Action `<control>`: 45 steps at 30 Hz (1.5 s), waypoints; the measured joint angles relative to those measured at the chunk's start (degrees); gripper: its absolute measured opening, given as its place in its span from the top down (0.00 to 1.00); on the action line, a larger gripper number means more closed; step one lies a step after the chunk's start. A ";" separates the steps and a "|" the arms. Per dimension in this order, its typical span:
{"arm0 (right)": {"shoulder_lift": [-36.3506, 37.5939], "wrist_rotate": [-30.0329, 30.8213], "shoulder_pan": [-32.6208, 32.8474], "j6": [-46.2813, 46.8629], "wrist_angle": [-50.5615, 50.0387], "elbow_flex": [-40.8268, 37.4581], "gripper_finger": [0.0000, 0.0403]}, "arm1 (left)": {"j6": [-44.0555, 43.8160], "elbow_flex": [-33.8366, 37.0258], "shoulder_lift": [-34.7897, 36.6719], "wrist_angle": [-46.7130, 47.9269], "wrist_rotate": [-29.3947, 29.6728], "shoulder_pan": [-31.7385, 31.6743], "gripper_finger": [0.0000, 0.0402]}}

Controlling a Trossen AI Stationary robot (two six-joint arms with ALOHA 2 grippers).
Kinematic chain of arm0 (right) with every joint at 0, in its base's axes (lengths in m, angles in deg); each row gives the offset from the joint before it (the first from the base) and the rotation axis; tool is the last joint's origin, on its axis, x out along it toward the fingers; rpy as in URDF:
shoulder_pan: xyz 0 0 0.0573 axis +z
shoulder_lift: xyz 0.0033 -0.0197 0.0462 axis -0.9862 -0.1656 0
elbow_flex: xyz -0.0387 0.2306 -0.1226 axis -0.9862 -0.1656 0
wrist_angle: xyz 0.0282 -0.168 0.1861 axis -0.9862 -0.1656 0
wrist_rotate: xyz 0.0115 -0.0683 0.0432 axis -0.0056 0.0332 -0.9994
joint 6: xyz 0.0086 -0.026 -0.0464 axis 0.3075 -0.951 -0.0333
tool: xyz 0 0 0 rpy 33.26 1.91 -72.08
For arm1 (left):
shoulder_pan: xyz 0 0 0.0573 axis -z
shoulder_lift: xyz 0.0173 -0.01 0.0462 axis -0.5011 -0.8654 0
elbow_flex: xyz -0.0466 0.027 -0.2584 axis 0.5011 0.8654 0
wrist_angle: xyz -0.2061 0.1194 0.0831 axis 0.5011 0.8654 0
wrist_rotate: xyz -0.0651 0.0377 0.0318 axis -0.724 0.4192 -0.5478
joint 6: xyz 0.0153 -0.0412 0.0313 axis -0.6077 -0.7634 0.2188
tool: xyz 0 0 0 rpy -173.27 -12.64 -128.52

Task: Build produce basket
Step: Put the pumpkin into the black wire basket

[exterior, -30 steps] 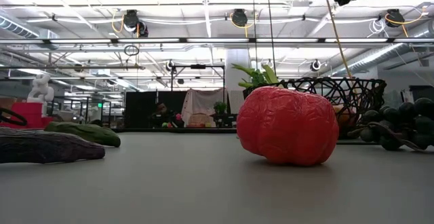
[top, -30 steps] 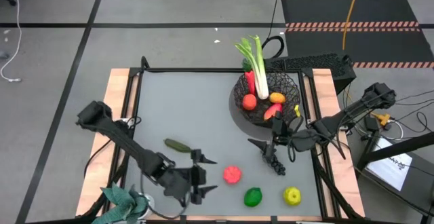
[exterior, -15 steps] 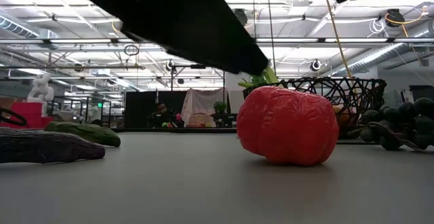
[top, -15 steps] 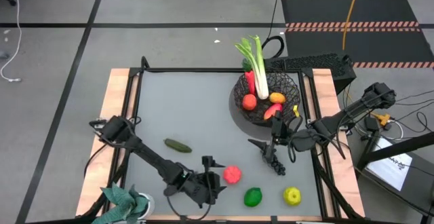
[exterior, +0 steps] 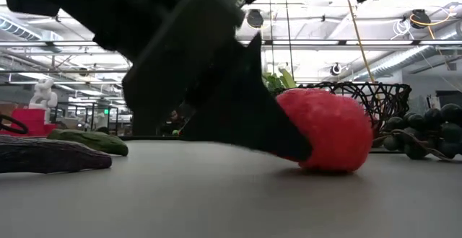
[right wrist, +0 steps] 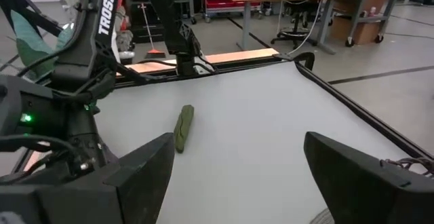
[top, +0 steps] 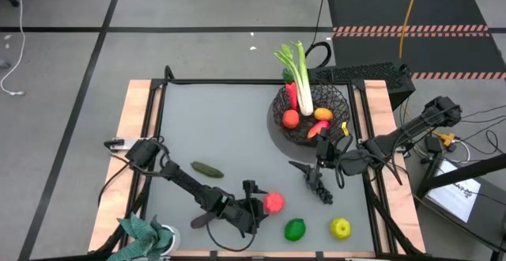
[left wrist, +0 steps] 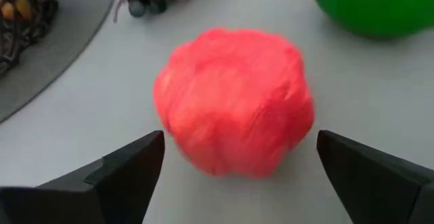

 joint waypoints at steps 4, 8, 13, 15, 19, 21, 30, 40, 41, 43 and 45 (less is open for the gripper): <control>0.00 -0.03 0.02 -0.02 -0.02 0.00 0.21 | 0.55 0.02 0.15 -1.63 -0.09 -0.79 0.15; 0.00 -0.03 0.02 -0.01 -0.02 0.00 0.21 | 3.24 0.02 0.13 -4.50 -0.83 -1.13 0.29; 0.02 -0.03 0.02 0.00 -0.04 0.00 0.21 | 4.55 0.01 0.16 -6.06 -2.08 -1.01 0.41; 0.00 -0.03 0.02 0.06 -0.07 0.00 0.21 | 5.15 0.02 0.16 -7.25 -2.03 -1.13 0.42; -0.57 -0.32 0.02 0.22 -0.15 0.00 0.21 | 5.41 0.00 0.18 -7.62 -1.99 -1.20 0.40; -1.01 -0.33 0.02 0.22 -0.09 0.00 0.21 | 5.61 0.00 0.18 -7.68 -2.01 -1.20 0.40; -2.43 -4.05 0.18 1.18 -1.00 -0.02 0.21 | 7.00 0.00 2.46 -6.43 -1.60 -1.14 0.52; -9.39 -15.55 0.28 3.02 -0.02 -0.02 0.21 | 9.26 -0.03 7.21 -2.00 0.48 -0.05 0.53; -9.92 -15.65 0.28 3.02 -0.02 -0.02 0.20 | 9.26 -0.03 7.93 -1.62 0.78 0.02 0.53; -10.41 -15.49 0.26 2.15 -0.05 0.10 0.20 | 9.60 -0.03 9.42 0.22 1.50 0.17 0.53; -10.41 -15.26 0.26 1.22 0.42 0.99 0.19 | 9.88 -0.03 10.88 2.23 2.02 0.29 0.53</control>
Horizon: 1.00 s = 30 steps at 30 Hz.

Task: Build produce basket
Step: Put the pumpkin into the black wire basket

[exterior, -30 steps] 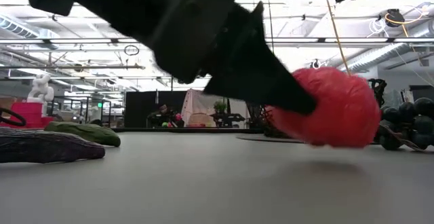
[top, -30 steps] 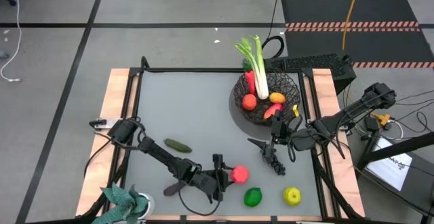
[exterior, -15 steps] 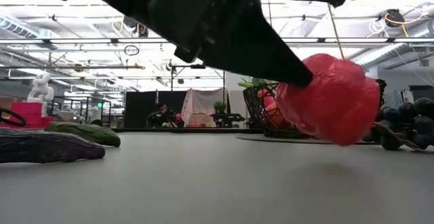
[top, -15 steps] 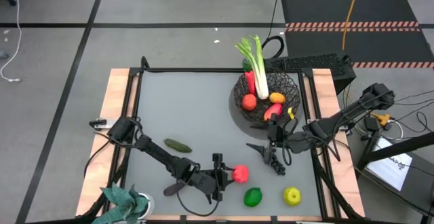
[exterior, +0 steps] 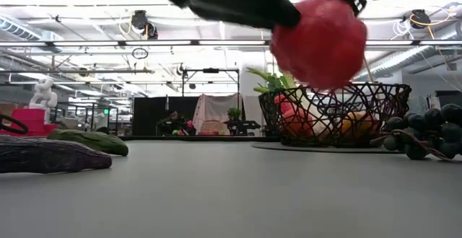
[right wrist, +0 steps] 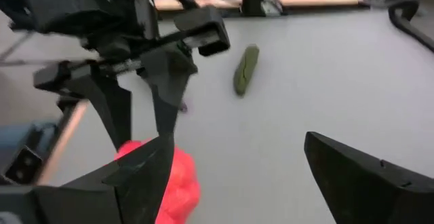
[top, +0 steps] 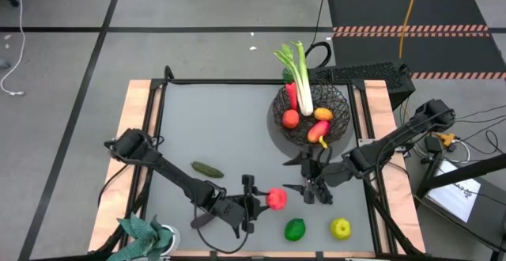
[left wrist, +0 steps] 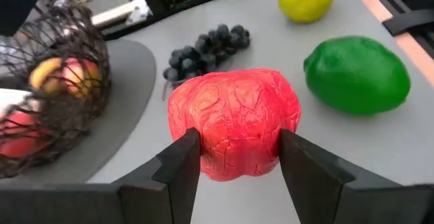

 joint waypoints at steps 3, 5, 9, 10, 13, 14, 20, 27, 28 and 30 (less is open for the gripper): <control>1.05 -0.04 0.27 -1.37 0.09 1.61 0.17 | 0.50 0.04 2.56 2.77 0.75 0.35 0.53; 1.93 -0.13 1.05 -0.50 0.37 2.42 0.17 | 1.36 0.04 4.14 3.42 1.00 0.42 0.53; 2.70 -2.44 2.50 5.71 -0.59 2.42 0.17 | 5.55 0.04 7.10 5.29 1.13 1.01 0.53; 2.57 -3.77 2.62 6.76 -1.02 2.38 0.17 | 7.11 0.04 7.85 5.11 1.13 1.17 0.53; 1.43 -7.25 2.42 10.22 0.12 2.08 0.17 | 11.11 0.04 9.74 5.04 1.11 1.56 0.53; 1.17 -7.86 2.19 11.33 0.02 1.84 0.17 | 12.47 0.04 10.32 5.13 1.09 1.63 0.54; -0.45 -12.57 -0.64 14.27 6.21 0.05 0.17 | 18.78 0.04 12.81 5.36 2.37 1.88 0.54; -2.31 -16.76 -3.63 12.78 14.89 -1.49 0.17 | 23.18 0.04 13.05 5.22 3.88 1.88 0.54; -2.57 -16.88 -3.99 12.67 15.29 -1.50 0.17 | 23.23 0.04 13.05 5.26 4.59 1.86 0.54; -3.13 -17.38 -4.64 12.53 16.11 -1.54 0.17 | 23.67 0.04 13.05 5.40 6.02 1.83 0.54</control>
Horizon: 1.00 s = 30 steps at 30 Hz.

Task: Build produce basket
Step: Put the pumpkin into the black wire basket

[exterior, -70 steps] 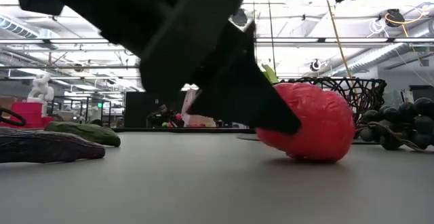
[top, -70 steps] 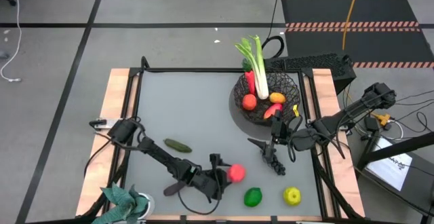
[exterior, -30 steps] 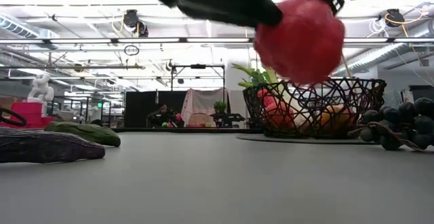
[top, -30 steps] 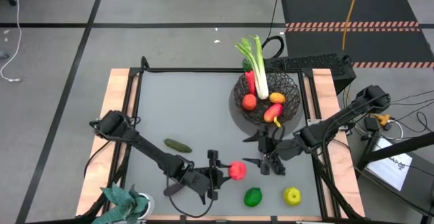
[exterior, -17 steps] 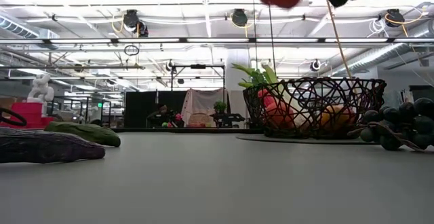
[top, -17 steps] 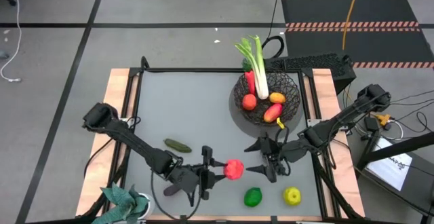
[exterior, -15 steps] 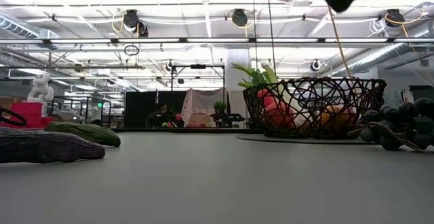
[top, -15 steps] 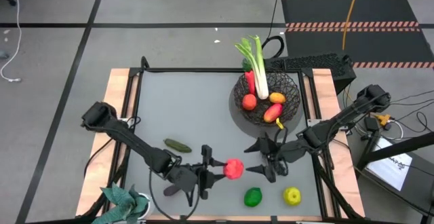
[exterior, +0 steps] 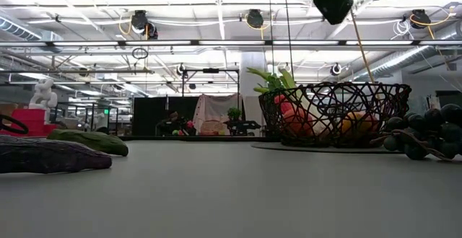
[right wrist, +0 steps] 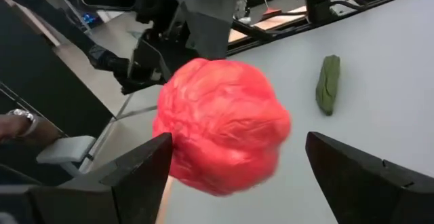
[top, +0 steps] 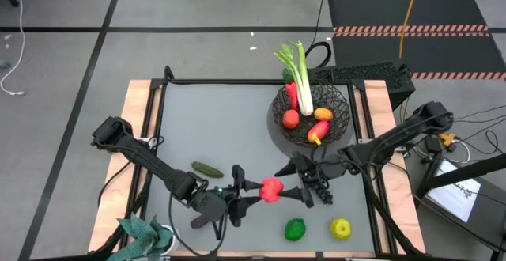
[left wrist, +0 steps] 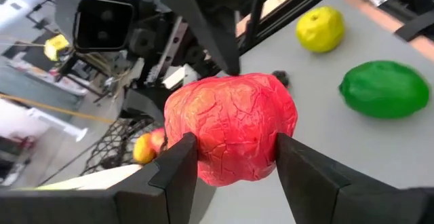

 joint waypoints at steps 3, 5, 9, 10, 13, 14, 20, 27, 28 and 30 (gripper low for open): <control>-0.96 -2.44 -1.16 -0.01 1.42 0.00 0.17 | 2.36 0.00 0.00 -0.25 1.62 0.02 0.54; -1.24 -2.86 -1.64 -0.53 1.90 0.00 0.18 | 4.34 0.00 0.00 -0.45 2.19 0.09 0.54; -1.22 -3.78 -2.35 -2.76 3.45 0.00 0.25 | 6.78 0.00 0.02 -1.20 3.07 0.11 0.54; -1.24 -3.98 -2.40 -3.20 3.66 -0.04 0.28 | 6.80 0.00 0.02 -1.14 3.35 0.10 0.54; -1.24 -3.75 -2.40 -3.93 4.49 -0.07 0.35 | 6.35 0.00 0.02 -1.28 5.81 0.27 0.52; -1.21 -3.69 -2.45 -4.14 4.60 -0.07 0.36 | 6.14 0.00 0.02 -1.28 7.26 0.53 0.50; 0.01 -3.63 -2.44 -6.79 5.27 -0.05 0.38 | 5.66 0.00 0.02 -1.73 17.50 2.98 0.28; 5.03 -2.33 -2.12 -10.79 5.37 -0.04 0.37 | 2.64 0.00 0.91 -2.13 28.52 6.00 0.13; 5.83 -1.27 -1.86 -11.80 5.26 -0.04 0.37 | 0.89 0.00 1.43 -1.91 28.74 6.02 0.13; 7.30 1.01 -1.04 -14.66 5.57 -0.04 0.37 | -3.40 0.00 2.58 0.01 28.52 6.26 0.14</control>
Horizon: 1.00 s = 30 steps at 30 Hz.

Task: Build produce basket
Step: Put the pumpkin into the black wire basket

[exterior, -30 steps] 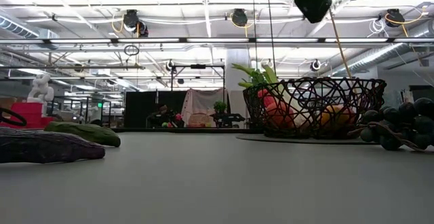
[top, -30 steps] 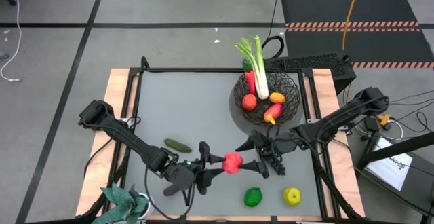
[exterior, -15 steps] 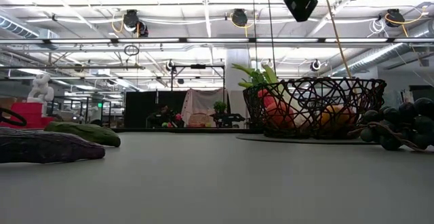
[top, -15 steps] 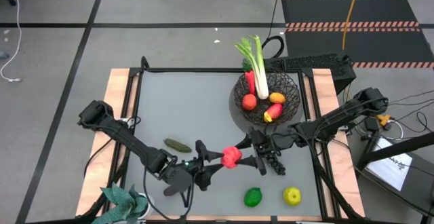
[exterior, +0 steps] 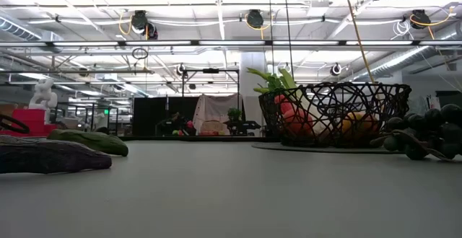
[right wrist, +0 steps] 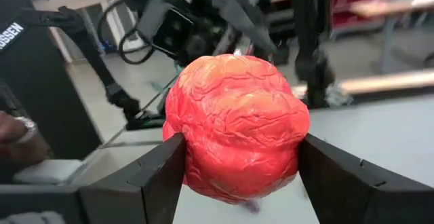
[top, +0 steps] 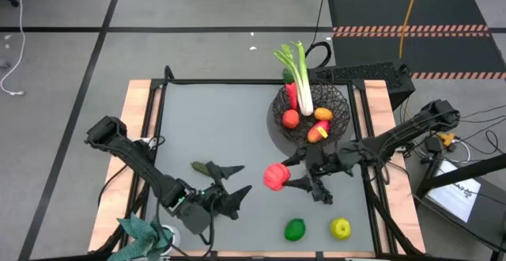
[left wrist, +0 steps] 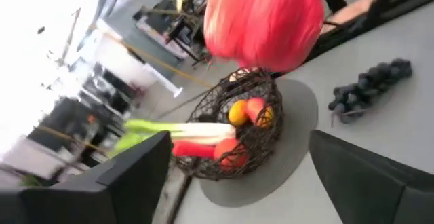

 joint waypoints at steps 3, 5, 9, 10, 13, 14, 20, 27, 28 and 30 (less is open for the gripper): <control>2.19 3.39 1.25 -5.42 0.23 0.00 0.37 | -8.19 -0.02 1.52 3.80 -2.23 0.03 0.18; 3.58 5.57 2.11 -8.89 0.23 0.00 0.37 | -13.17 -0.02 2.08 6.53 -4.37 0.10 0.21; 6.05 8.21 3.33 -16.19 0.96 0.00 0.37 | -20.94 -0.02 2.36 8.53 -7.21 0.34 0.26; 6.57 8.96 3.58 -17.85 1.27 0.01 0.37 | -22.46 -0.02 2.36 9.04 -7.82 0.52 0.27; 7.96 9.83 3.76 -22.50 1.82 0.02 0.37 | -27.53 -0.02 2.35 9.99 -10.63 0.59 0.30; 8.34 10.32 3.75 -24.13 2.06 0.02 0.37 | -29.11 -0.02 2.36 10.30 -11.35 0.57 0.31; 9.15 10.60 3.71 -35.78 2.73 0.09 0.37 | -35.43 -0.02 2.34 11.58 -12.87 1.19 0.36; 8.69 10.40 3.69 -48.10 2.74 0.09 0.37 | -41.59 -0.02 2.34 14.38 -13.22 2.37 0.39; 8.69 10.40 3.69 -49.54 2.70 0.09 0.37 | -41.81 -0.02 2.34 14.37 -13.22 2.54 0.39; 8.62 10.36 3.69 -52.08 2.67 0.09 0.37 | -42.02 -0.02 2.34 14.38 -13.24 2.85 0.38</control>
